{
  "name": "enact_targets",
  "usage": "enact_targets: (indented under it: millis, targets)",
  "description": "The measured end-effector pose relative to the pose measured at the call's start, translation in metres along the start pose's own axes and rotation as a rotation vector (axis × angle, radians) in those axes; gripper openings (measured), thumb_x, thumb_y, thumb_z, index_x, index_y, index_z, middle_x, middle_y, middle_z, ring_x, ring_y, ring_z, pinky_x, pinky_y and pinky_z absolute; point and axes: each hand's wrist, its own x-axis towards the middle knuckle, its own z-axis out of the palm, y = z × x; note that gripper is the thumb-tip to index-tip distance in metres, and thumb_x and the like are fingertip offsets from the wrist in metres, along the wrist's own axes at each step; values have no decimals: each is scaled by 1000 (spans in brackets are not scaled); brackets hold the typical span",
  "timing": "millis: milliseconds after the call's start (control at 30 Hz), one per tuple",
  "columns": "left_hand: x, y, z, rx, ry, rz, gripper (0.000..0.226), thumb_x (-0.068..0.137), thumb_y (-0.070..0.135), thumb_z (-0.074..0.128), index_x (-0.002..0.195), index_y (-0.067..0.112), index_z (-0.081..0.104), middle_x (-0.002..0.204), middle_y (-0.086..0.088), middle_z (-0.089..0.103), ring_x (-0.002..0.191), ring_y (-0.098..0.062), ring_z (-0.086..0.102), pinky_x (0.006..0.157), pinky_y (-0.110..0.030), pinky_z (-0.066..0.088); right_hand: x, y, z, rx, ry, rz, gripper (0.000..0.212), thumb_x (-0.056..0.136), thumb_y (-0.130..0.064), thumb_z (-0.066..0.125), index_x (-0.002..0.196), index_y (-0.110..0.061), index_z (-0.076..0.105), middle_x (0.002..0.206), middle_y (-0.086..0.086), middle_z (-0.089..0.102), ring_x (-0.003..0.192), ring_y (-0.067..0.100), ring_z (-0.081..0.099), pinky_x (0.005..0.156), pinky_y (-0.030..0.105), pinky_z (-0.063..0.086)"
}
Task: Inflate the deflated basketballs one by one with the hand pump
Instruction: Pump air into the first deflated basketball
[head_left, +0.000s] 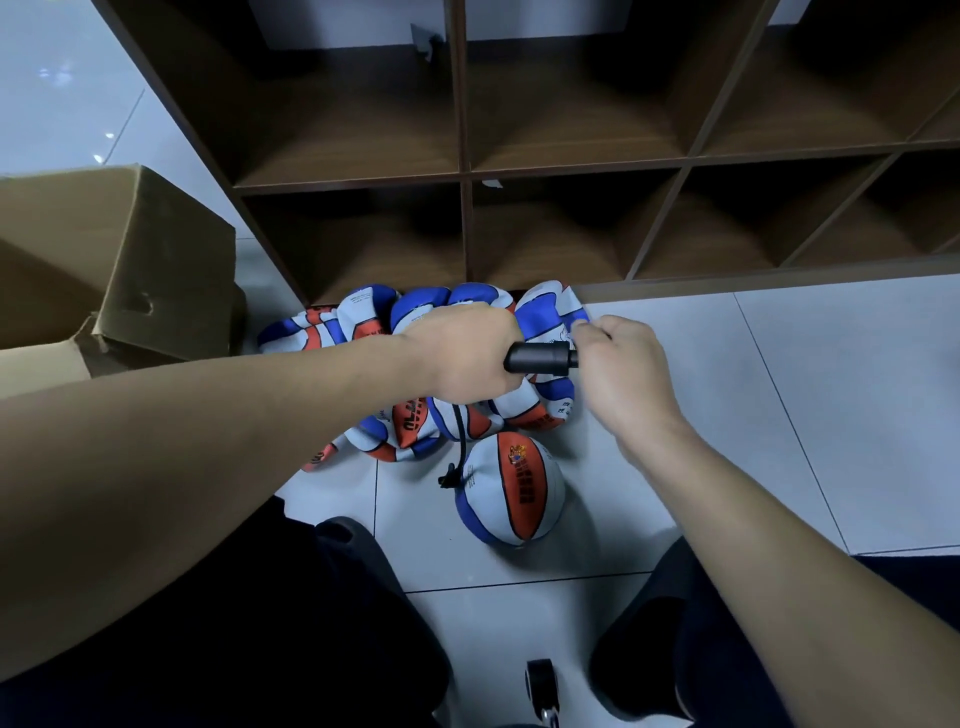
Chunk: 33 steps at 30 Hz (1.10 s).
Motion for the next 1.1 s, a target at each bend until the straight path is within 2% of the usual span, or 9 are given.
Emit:
enact_targets:
  millis: [67,133,200,300,400,500,667,833,1100]
  targets:
    - [-1,-8,-1,-7,-23,-16,24,92,33,63,71,21,61,59,2,58,54,-20,55,51,-32,43,9,5,-16,8,44,38,40,95,-23,57,60,-16,38,49,-7,39,58,22,38,52,33,28]
    - [-4,-22,-2,-44,-72,-41,26,93,31,65,70,21,59,56,3,54,51,-19,51,51,-32,42,20,13,-33,26,109,105,28,83,-29,58,62,-19,43,61,5,40,64,26,33,57,41,27]
    - [-7,-34,0,-92,-113,-51,26,93,33,68,71,21,60,56,2,54,50,-19,50,52,-34,44,28,19,-45,53,129,191,18,77,-27,58,67,-22,44,69,11,39,66,26,28,56,42,22]
    - [-9,-32,3,-70,-134,-42,26,96,36,68,73,23,62,60,1,58,52,-19,55,52,-33,45,26,20,-44,64,125,225,21,85,-16,54,71,-16,38,70,10,32,68,27,24,57,42,19]
    - [-9,-23,2,-28,-109,-48,26,96,33,66,73,26,59,61,2,57,53,-18,53,52,-30,42,18,17,-28,58,160,158,32,86,-11,49,64,-17,27,64,4,26,71,28,26,63,44,24]
    - [-8,-16,0,-14,-81,-53,25,96,30,64,72,23,59,60,2,56,52,-19,52,51,-29,41,8,9,-16,57,193,84,37,88,-12,50,63,-20,24,62,-1,24,66,26,22,60,40,19]
    - [-7,-8,-1,47,-59,-56,19,93,30,61,78,20,66,62,0,61,54,-21,56,51,-32,47,-1,11,0,0,141,27,37,95,-16,49,63,-17,30,60,1,33,61,25,29,58,39,24]
    - [-8,-5,-5,124,-48,-15,19,93,33,60,78,24,65,68,-1,66,61,-23,65,55,-35,53,-8,13,11,-25,46,-10,43,105,-23,50,63,-16,39,64,1,42,62,24,37,57,37,28]
    - [-4,2,3,91,-37,-5,15,90,32,62,77,25,62,69,1,64,63,-23,63,59,-38,55,-6,10,19,-10,-19,-17,46,108,-29,48,64,-20,40,67,0,43,65,24,40,58,36,29]
